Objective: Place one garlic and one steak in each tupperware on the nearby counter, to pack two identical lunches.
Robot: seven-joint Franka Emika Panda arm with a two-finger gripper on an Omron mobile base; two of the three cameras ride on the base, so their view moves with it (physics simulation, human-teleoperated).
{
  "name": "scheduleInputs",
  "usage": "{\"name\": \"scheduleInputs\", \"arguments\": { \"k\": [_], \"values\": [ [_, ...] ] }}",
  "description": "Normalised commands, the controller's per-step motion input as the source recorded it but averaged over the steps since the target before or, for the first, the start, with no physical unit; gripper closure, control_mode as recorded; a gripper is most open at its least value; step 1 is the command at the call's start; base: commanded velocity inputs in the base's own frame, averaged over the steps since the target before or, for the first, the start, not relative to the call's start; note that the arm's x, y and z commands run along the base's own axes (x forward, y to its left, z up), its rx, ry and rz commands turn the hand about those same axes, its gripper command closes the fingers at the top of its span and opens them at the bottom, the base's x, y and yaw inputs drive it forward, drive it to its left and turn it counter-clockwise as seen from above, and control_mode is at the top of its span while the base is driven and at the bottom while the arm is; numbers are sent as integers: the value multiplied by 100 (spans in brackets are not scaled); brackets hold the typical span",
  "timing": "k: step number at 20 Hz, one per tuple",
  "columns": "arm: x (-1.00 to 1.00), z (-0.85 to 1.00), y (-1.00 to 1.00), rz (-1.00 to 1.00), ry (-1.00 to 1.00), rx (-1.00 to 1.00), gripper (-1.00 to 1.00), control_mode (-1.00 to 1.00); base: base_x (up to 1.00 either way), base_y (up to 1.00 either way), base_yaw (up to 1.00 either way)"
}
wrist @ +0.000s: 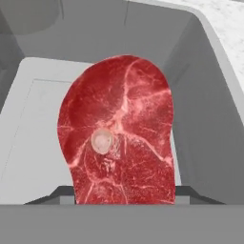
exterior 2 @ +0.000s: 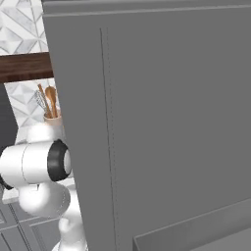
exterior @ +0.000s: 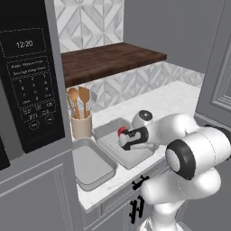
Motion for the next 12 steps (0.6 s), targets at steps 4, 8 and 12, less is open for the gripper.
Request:
{"name": "scheduleInputs", "arguments": {
  "k": [4,8,12],
  "values": [
    [39,-6,1,0,0,0,-100,-100,0,0,0],
    [6,10,0,0,0,0,-100,-100,0,0,0],
    [-52,57,-1,-1,-2,0,-100,-100,0,0,0]
  ]
}}
